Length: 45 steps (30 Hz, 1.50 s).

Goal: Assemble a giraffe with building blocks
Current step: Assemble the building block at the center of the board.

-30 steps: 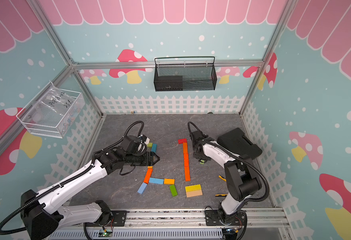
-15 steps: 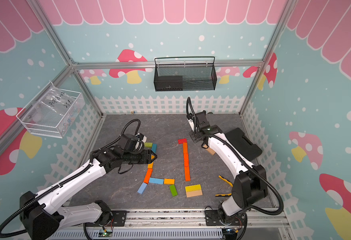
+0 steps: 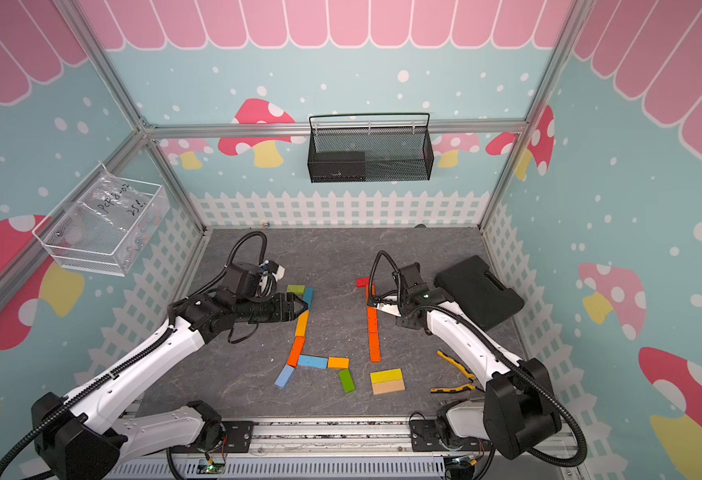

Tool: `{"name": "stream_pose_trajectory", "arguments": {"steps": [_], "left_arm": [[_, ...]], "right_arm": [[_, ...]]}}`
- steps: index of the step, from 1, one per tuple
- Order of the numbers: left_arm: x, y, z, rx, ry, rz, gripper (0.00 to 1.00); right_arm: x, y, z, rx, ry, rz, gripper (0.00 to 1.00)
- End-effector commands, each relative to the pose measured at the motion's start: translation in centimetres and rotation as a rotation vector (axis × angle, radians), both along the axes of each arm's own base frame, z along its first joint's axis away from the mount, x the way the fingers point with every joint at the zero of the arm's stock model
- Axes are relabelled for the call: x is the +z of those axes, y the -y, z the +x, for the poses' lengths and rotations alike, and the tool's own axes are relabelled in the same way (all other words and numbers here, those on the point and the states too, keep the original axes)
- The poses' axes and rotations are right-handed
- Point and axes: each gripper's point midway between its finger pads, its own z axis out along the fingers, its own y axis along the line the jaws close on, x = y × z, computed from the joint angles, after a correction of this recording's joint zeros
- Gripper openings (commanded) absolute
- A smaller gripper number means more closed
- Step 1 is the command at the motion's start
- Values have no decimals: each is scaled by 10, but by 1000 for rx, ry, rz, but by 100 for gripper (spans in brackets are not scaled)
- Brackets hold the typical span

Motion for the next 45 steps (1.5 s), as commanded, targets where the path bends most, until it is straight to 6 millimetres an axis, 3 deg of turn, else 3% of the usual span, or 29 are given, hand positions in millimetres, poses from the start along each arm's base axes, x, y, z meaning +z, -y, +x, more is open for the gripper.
{"name": "stream_pose_trajectory", "arguments": {"steps": [1, 9, 20, 34, 45], "left_arm": [[5, 7, -6, -50, 41, -20, 76], [14, 11, -19, -78, 84, -35, 76], [24, 11, -24, -90, 111, -67, 76], [24, 11, -25, -93, 111, -75, 77], [25, 9, -25, -88, 118, -72, 77]], "right_arm": [[1, -3, -10, 131, -8, -33, 7], [-48, -8, -46, 230, -112, -31, 7], [-81, -29, -79, 334, -237, -20, 7], [-101, -33, -98, 375, -293, -12, 11], [-101, -43, -90, 358, -297, 15, 18]]}}
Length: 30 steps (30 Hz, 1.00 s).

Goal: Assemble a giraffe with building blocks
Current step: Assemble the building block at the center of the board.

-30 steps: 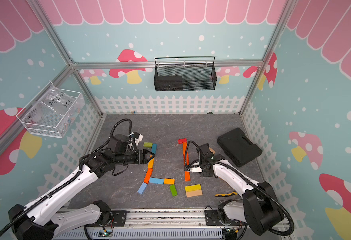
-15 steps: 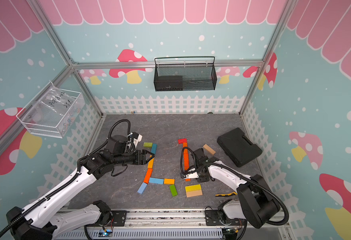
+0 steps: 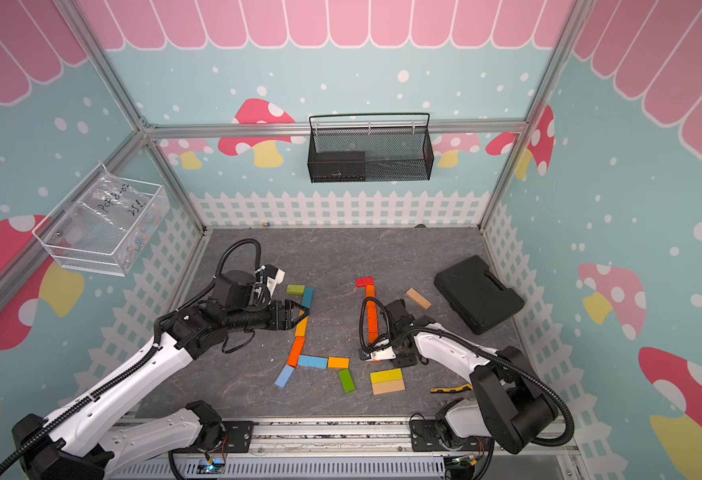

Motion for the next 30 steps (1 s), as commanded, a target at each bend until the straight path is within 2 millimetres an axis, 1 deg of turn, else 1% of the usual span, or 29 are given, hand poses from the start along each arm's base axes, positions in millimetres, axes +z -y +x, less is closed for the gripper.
{"name": "stream_pose_trajectory", "arguments": {"steps": [1, 11, 15, 20, 30], "left_arm": [[4, -1, 0, -7, 31, -5, 77], [5, -3, -1, -4, 35, -3, 77], [4, -3, 0, -4, 32, -1, 77], [3, -3, -2, -7, 31, 0, 77], [4, -4, -1, -1, 34, 1, 77]], "right_arm": [[-3, -7, -4, 11, -35, 19, 19], [-5, -7, -11, 8, -54, 15, 22], [-4, -5, -14, 2, -57, 18, 23], [-1, -3, -17, -4, -56, 19, 27], [1, -6, -20, -2, -67, 34, 31]]}}
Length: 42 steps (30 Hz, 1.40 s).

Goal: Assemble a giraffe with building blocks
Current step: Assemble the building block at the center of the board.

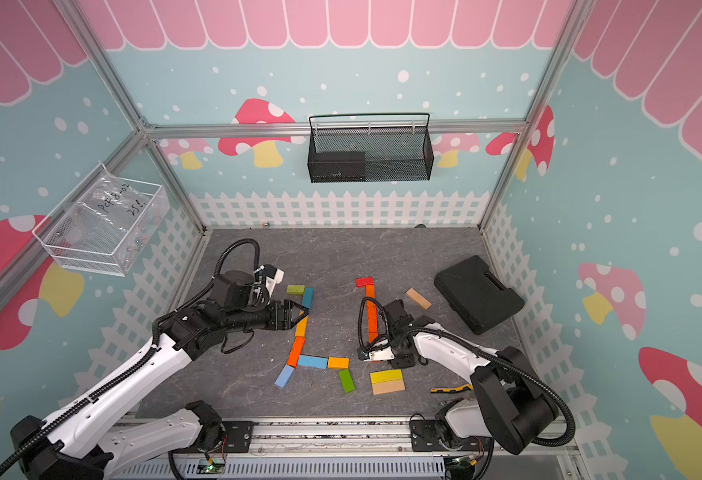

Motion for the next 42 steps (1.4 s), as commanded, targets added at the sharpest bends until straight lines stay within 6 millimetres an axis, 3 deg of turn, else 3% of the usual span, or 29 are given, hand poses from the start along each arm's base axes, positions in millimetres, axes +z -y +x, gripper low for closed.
{"name": "stream_pose_trajectory", "arguments": {"steps": [1, 6, 10, 15, 20, 24, 29, 34, 37, 38, 39, 42], "left_arm": [[2, -3, 0, -1, 28, 5, 77], [3, -4, 0, 0, 30, 3, 77], [4, -4, 0, 0, 34, 3, 77], [3, -4, 0, -1, 32, 7, 77], [3, -4, 0, 0, 33, 9, 77], [2, -4, 1, 1, 30, 14, 77], [-2, -5, 4, 10, 19, 22, 77], [-8, -7, 7, 18, 1, 39, 77], [-13, -10, 9, 25, -11, 52, 77], [-14, -10, 9, 26, -15, 56, 77], [-15, -11, 10, 28, -19, 61, 77], [-18, -12, 11, 30, -26, 72, 77]], "right_arm": [[-1, -2, -13, 17, -40, 12, 32], [0, -5, -10, 13, -42, 17, 36], [5, -7, -6, 8, -38, 15, 46], [35, -4, 6, 1, -7, -16, 55], [93, 7, 54, -83, 121, 15, 62], [119, 26, 108, -204, 249, 33, 65], [109, 46, 162, -384, 243, 41, 63], [88, 52, 208, -537, 183, 43, 61], [75, 57, 227, -618, 146, 41, 59], [74, 59, 230, -628, 140, 40, 59], [56, 62, 231, -632, 107, 13, 59], [45, 71, 239, -649, 93, -9, 59]]}}
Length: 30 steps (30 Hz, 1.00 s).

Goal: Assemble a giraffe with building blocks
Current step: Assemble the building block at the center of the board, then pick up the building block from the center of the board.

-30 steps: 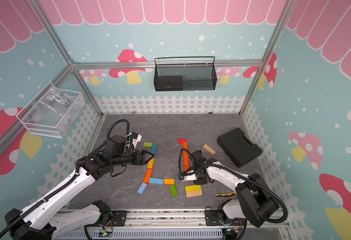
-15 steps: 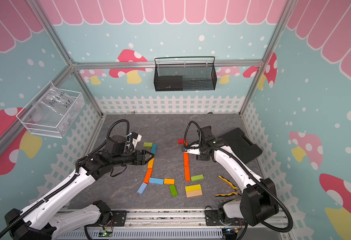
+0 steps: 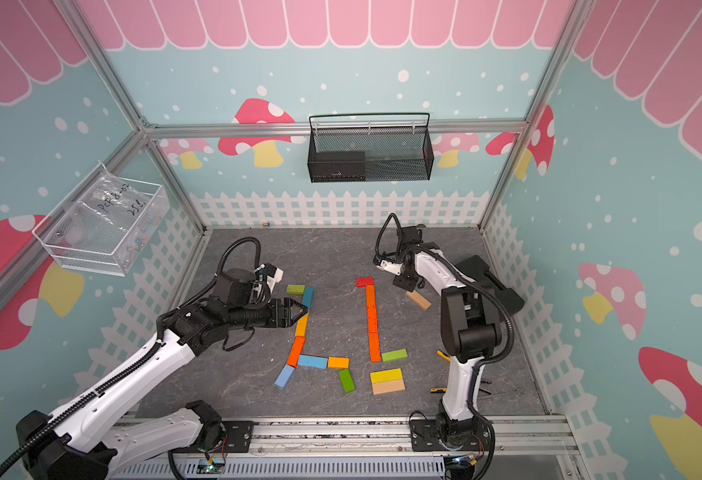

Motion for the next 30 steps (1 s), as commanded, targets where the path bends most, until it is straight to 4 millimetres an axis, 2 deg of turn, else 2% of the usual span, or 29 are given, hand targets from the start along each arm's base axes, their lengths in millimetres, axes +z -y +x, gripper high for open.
{"name": "stream_pose_trajectory", "arguments": {"steps": [1, 9, 19, 24, 26, 28, 30], "left_arm": [[-6, -6, 2, 1, -4, 41, 77], [-12, -6, 4, 2, -19, 59, 77], [-13, -6, 4, 2, -20, 59, 77], [-9, -5, 5, 1, -13, 54, 77], [-9, -5, 5, 0, -14, 54, 77], [-8, -5, 5, 0, -10, 54, 77], [-8, -6, 5, 2, -10, 56, 77]], "right_arm": [[-9, 10, 1, -51, -47, 14, 59], [-27, 13, -16, -42, -123, 31, 60], [-47, 28, -34, -152, -187, 21, 56], [-61, 33, -52, -190, -237, 17, 51], [-63, 35, -53, -211, -242, 25, 48], [-63, 35, -52, -224, -242, 28, 43], [-59, 36, -51, -244, -233, 32, 34]]}}
